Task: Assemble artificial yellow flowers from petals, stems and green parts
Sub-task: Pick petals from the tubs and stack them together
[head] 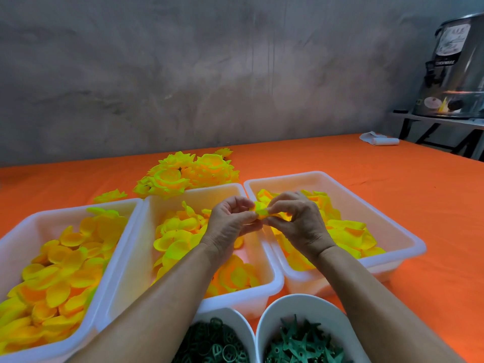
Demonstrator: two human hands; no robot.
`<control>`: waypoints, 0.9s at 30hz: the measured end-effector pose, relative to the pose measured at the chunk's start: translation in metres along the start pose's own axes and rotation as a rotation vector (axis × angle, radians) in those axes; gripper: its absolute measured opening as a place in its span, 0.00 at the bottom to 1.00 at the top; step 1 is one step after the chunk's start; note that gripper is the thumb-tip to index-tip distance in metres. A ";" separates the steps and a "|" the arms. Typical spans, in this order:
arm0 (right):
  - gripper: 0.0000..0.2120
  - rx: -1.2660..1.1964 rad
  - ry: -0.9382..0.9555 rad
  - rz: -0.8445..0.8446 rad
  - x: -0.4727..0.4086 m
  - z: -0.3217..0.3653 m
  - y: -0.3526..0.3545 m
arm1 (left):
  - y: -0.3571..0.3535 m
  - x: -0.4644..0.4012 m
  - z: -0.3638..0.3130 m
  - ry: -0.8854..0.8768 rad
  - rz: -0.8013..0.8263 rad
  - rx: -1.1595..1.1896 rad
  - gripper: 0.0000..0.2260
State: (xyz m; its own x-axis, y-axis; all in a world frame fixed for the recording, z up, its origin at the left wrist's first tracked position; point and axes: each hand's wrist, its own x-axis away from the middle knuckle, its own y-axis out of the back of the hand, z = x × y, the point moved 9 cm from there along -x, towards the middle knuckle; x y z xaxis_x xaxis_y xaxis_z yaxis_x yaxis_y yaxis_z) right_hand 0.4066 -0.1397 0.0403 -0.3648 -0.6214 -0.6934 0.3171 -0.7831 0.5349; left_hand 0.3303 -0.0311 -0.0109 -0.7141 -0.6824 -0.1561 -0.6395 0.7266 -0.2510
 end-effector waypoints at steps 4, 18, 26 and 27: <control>0.03 -0.122 -0.147 -0.086 0.000 -0.014 0.007 | 0.000 0.000 0.000 0.013 -0.016 -0.017 0.13; 0.08 -0.203 -0.399 -0.145 0.002 -0.046 0.012 | -0.011 0.004 -0.002 -0.012 0.095 -0.012 0.07; 0.08 -0.321 -0.337 -0.046 0.004 -0.027 0.005 | -0.015 0.005 -0.003 -0.010 0.124 -0.011 0.02; 0.06 -0.339 -0.341 -0.057 0.004 -0.028 0.005 | -0.015 0.005 -0.003 -0.007 0.121 -0.003 0.03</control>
State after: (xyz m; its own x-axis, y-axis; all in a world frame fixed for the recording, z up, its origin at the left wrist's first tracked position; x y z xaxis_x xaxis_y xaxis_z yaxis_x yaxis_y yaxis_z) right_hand 0.4306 -0.1452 0.0264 -0.6380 -0.5951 -0.4887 0.5354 -0.7989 0.2740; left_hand 0.3358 -0.0450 -0.0052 -0.7844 -0.5899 -0.1914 -0.5494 0.8042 -0.2269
